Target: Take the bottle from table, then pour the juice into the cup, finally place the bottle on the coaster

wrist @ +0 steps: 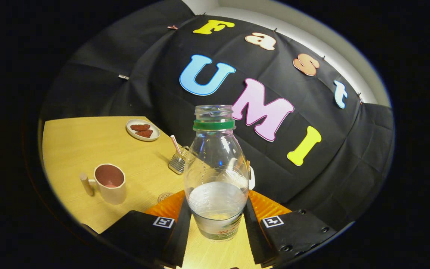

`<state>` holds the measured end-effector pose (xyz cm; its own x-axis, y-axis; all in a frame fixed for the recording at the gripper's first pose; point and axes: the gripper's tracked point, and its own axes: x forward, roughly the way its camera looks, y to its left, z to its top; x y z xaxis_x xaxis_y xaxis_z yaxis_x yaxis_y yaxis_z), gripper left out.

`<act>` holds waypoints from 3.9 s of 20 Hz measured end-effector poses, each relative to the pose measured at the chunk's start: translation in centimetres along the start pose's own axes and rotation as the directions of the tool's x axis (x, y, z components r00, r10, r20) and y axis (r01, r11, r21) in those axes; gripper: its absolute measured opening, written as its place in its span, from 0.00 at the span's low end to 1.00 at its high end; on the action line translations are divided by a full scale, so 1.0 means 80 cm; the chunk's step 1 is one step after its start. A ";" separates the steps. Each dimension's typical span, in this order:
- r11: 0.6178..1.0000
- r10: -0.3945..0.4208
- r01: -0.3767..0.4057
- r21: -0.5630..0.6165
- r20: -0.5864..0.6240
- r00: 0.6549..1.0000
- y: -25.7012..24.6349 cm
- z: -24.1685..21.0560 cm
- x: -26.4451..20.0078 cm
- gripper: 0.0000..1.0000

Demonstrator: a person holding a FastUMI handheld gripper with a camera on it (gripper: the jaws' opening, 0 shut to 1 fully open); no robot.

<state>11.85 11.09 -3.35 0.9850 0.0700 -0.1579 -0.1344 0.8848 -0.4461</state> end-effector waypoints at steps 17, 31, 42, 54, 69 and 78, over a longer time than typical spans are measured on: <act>0.903 0.060 -0.058 -0.425 -0.007 0.998 0.091 -0.017 0.040 0.70; 0.730 0.074 -0.083 -0.679 -0.041 0.996 0.124 -0.043 0.064 0.70; 0.555 0.115 -0.109 -0.825 -0.053 0.992 0.157 -0.050 0.087 0.70; 0.382 0.164 -0.080 -0.921 -0.017 0.986 0.167 -0.046 0.091 0.69; 0.257 0.203 -0.043 -0.966 0.011 0.979 0.164 -0.035 0.098 0.69; 0.212 0.207 -0.023 -0.977 0.022 0.978 0.159 -0.033 0.107 0.70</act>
<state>18.27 21.76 -12.70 0.9381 0.2613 -0.2273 -0.1570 -0.2639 -0.9517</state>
